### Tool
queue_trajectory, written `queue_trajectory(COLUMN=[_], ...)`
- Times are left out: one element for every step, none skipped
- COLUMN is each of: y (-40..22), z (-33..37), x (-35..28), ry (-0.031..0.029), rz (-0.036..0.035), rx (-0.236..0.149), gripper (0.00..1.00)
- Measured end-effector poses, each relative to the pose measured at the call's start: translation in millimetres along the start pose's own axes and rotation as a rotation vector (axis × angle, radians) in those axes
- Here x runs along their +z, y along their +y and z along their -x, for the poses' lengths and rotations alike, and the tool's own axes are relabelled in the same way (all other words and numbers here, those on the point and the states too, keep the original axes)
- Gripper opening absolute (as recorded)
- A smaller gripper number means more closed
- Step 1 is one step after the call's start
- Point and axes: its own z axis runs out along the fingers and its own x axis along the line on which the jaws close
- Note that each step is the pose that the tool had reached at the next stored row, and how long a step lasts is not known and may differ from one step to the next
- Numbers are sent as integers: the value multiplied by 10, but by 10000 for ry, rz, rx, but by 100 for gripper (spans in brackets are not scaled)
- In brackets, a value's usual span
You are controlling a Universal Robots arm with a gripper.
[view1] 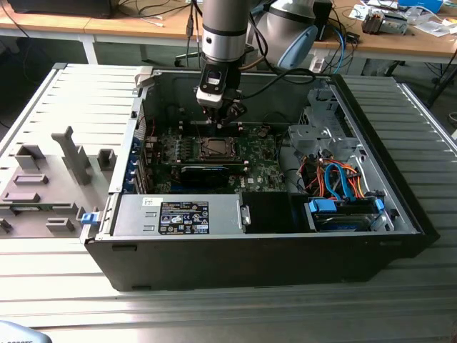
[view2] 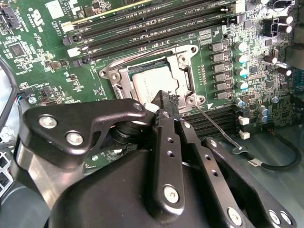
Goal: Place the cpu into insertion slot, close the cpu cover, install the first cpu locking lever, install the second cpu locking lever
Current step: 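Install the first cpu locking lever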
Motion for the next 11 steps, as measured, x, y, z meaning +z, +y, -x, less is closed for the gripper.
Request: queue_trajectory(y=[0,0,0,0,0,0,0,0,0,0,0], z=[0,0,0,0,0,0,0,0,0,0,0], x=[0,0,0,0,0,0,0,0,0,0,0], ry=[-6,-10,-17,-19,-22,-24,-26,-28,-29,-31,-32], rz=[3,3,7,8,9,10,11,12,12,13,14], rx=[-104,-178,-304,-348,-388,-436,-472,-505,-527,-554,-576], gripper=[11,11,11,11,11,11,11,11,11,11,11])
